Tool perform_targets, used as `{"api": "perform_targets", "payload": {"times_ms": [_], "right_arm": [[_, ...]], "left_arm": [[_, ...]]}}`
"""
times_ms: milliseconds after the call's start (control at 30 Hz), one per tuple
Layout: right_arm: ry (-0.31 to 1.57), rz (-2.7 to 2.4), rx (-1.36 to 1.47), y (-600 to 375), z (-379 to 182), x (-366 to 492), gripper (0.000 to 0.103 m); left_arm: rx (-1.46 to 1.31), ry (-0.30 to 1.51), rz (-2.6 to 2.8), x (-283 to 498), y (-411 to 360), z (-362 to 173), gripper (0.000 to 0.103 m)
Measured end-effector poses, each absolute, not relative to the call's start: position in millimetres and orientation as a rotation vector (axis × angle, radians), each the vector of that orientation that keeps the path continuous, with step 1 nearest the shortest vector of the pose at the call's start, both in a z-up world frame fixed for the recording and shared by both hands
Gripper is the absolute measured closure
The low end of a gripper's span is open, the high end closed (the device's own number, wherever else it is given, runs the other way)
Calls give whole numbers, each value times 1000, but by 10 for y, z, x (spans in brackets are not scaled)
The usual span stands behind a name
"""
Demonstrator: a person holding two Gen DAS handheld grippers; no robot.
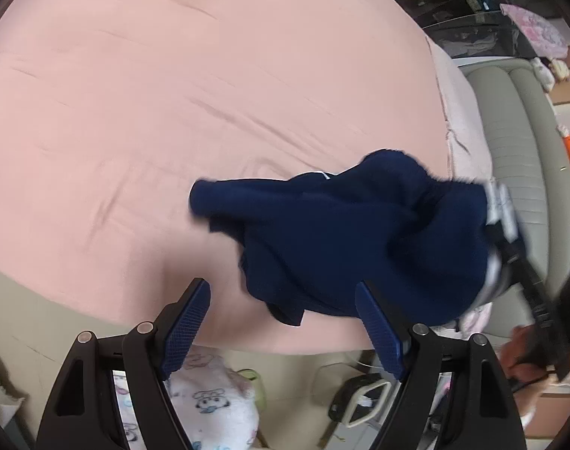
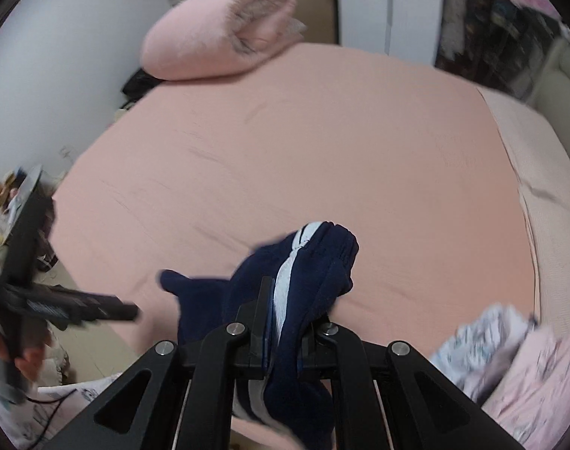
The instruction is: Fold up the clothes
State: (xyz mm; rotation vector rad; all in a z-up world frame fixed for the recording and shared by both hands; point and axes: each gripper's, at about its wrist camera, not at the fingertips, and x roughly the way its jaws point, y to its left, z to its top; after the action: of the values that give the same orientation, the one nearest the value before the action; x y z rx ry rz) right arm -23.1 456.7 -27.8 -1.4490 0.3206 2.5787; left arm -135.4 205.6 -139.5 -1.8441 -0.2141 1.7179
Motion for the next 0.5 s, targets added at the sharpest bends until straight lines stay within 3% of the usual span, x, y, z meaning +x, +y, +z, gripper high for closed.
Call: {"api": "perform_targets", "payload": {"times_ms": [133, 500], "right_arm": [[364, 2490, -1468, 4780, -537, 23, 96], [321, 2418, -1509, 4911, -1080, 390, 96]], "left_arm": [[-1893, -288, 1689, -1427, 2054, -1474, 24], [-1901, -108, 1731, -1361, 2269, -1612, 24]]}}
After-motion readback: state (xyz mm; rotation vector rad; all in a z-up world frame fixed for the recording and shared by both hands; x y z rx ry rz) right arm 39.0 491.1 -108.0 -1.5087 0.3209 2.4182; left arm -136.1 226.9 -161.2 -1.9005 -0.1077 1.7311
